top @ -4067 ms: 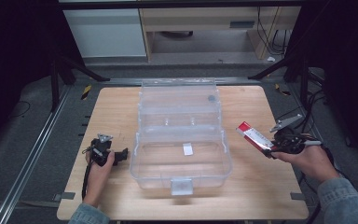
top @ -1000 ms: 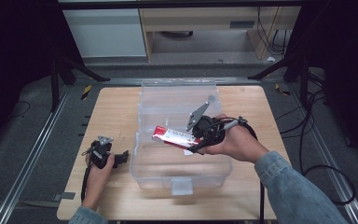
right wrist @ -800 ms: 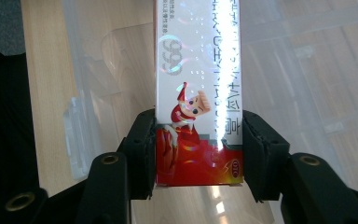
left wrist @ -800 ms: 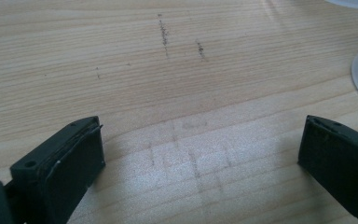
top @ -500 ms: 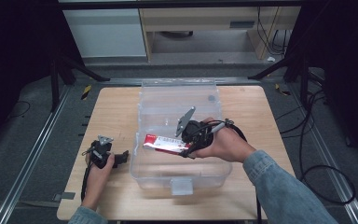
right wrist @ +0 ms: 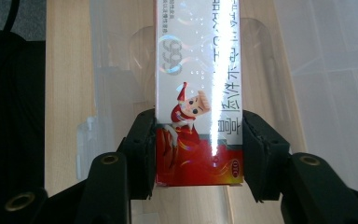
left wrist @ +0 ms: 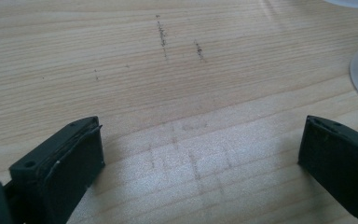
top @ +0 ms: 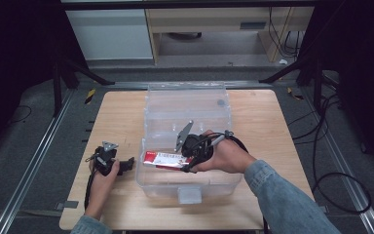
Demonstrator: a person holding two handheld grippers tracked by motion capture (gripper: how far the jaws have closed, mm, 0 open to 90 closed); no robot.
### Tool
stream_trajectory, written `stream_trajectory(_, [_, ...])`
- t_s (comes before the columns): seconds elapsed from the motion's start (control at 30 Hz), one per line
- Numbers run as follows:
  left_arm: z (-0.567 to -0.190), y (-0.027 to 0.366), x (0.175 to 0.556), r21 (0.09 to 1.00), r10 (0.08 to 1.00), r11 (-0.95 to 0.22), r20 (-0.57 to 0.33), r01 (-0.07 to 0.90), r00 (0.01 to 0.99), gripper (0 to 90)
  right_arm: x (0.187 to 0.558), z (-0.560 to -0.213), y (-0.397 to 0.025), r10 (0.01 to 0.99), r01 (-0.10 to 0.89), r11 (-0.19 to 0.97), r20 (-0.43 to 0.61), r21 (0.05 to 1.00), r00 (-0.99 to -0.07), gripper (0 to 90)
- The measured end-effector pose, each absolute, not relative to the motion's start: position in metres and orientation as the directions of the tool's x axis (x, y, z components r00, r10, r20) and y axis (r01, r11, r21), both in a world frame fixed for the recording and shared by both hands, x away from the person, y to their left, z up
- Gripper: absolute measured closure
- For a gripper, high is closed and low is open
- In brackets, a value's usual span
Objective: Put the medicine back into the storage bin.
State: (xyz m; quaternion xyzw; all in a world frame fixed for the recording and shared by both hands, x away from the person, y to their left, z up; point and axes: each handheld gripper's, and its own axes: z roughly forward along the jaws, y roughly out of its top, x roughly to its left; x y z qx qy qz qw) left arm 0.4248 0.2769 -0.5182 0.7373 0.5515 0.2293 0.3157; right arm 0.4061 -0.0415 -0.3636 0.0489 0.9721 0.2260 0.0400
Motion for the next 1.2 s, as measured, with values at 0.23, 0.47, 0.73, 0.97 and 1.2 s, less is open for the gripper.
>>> stream_trajectory(0.23, [-0.518, 0.277, 0.425, 0.718, 0.958, -0.193, -0.01, 0.668, 0.287, 0.0, 0.404, -0.37, -0.034, 0.091, 0.062, 0.903, -0.049, 0.424, -0.995, 51.6])
stream_trajectory(0.47, [-0.518, 0.277, 0.425, 0.718, 0.957, -0.194, -0.01, 0.668, 0.289, 0.0, 0.408, -0.379, -0.026, 0.066, 0.044, 0.911, -0.04, 0.41, -0.997, 51.7])
stream_trajectory(0.73, [-0.518, 0.277, 0.425, 0.719, 0.957, -0.195, -0.01, 0.668, 0.29, 0.0, 0.411, -0.391, -0.024, 0.053, 0.034, 0.923, -0.041, 0.384, -0.998, 51.6])
stream_trajectory(0.97, [-0.518, 0.277, 0.425, 0.719, 0.957, -0.194, -0.011, 0.668, 0.289, 0.0, 0.413, -0.401, -0.02, 0.051, 0.038, 0.923, -0.025, 0.383, -0.998, 51.6])
stream_trajectory(1.2, [-0.518, 0.277, 0.425, 0.718, 0.957, -0.195, -0.01, 0.668, 0.29, 0.0, 0.414, -0.408, -0.012, 0.025, 0.019, 0.929, -0.012, 0.37, -1.0, 51.6])
